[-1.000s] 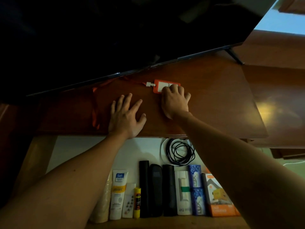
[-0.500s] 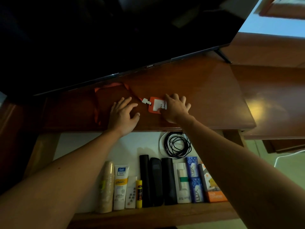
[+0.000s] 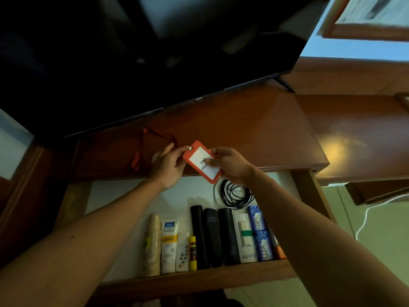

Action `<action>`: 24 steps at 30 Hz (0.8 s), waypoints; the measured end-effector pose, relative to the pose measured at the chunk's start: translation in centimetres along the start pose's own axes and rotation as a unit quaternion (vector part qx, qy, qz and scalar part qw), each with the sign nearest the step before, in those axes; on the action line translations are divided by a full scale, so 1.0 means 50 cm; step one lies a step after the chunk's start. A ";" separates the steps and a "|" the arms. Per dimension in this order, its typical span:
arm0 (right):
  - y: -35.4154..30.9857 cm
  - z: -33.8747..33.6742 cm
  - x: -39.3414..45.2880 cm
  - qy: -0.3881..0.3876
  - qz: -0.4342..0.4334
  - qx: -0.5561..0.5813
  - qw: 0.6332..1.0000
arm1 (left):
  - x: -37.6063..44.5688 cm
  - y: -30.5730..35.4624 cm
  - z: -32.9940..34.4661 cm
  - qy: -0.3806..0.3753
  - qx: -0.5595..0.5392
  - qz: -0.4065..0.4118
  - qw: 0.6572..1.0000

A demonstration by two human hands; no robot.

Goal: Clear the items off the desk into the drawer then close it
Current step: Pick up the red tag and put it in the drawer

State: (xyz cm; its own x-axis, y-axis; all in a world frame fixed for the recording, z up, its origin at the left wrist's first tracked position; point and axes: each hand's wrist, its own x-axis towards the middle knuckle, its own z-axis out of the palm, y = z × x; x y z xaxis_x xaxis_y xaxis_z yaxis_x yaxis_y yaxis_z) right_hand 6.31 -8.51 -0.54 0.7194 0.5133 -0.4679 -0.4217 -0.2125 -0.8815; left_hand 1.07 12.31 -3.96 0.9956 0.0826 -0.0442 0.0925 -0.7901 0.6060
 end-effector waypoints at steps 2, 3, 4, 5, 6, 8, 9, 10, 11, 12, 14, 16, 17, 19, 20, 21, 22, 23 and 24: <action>-0.008 0.004 -0.008 0.007 -0.011 0.062 0.998 | -0.009 0.014 0.003 0.002 -0.071 -0.030 0.997; -0.014 0.007 -0.010 0.019 -0.021 0.081 0.996 | -0.013 0.025 0.000 0.006 -0.111 -0.034 0.993; -0.022 0.009 -0.011 0.038 -0.031 0.090 0.995 | -0.015 0.034 -0.003 0.008 -0.154 -0.036 0.987; -0.030 0.011 -0.012 0.061 -0.042 0.093 0.993 | -0.016 0.042 -0.003 0.006 -0.194 -0.038 0.980; -0.038 0.011 -0.011 0.089 -0.054 0.085 0.991 | -0.018 0.055 -0.004 0.001 -0.228 -0.042 0.973; -0.052 0.010 -0.010 0.148 -0.081 0.048 0.985 | -0.027 0.083 -0.011 -0.005 -0.253 -0.042 0.967; -0.059 0.010 -0.010 0.175 -0.095 0.028 0.980 | -0.032 0.092 -0.015 -0.007 -0.245 -0.033 0.969; -0.065 0.010 -0.010 0.199 -0.110 0.003 0.974 | -0.037 0.096 -0.017 -0.010 -0.229 -0.020 0.973; -0.068 0.011 -0.010 0.220 -0.123 -0.026 0.967 | -0.041 0.098 -0.019 -0.012 -0.210 -0.006 0.978; -0.071 0.011 -0.010 0.237 -0.139 -0.063 0.960 | -0.043 0.098 -0.024 -0.017 -0.190 0.004 0.982; -0.071 0.007 -0.009 0.260 -0.176 -0.158 0.936 | -0.045 0.099 -0.032 -0.027 -0.146 0.023 0.989; -0.070 0.001 -0.009 0.266 -0.216 -0.263 0.902 | -0.044 0.103 -0.043 -0.036 -0.106 0.049 0.992; -0.070 -0.002 -0.008 0.258 -0.233 -0.315 0.883 | -0.041 0.104 -0.048 -0.043 -0.093 0.061 0.993; -0.071 -0.008 -0.006 0.225 -0.244 -0.402 0.853 | -0.030 0.101 -0.059 -0.056 -0.059 0.093 0.992; -0.072 -0.011 -0.006 0.202 -0.237 -0.428 0.848 | -0.023 0.100 -0.066 -0.058 -0.035 0.110 0.992; -0.072 -0.012 -0.006 0.174 -0.221 -0.441 0.852 | -0.016 0.101 -0.073 -0.060 -0.013 0.125 0.990; -0.071 -0.013 -0.007 0.143 -0.199 -0.446 0.861 | -0.008 0.104 -0.080 -0.058 0.002 0.137 0.989; -0.070 -0.015 -0.007 0.109 -0.177 -0.451 0.868 | -0.002 0.107 -0.087 -0.054 0.010 0.146 0.988; -0.068 -0.016 -0.009 0.077 -0.154 -0.453 0.875 | 0.005 0.111 -0.095 -0.047 0.016 0.151 0.987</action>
State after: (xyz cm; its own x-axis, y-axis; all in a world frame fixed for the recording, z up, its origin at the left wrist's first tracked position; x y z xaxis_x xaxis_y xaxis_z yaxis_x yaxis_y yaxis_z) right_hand 7.88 -8.69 2.60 0.8170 0.5591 -0.1412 0.3650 -0.6909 -0.6240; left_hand 1.74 10.83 3.16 0.9745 -0.2159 0.0607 -0.2107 -0.7889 0.5773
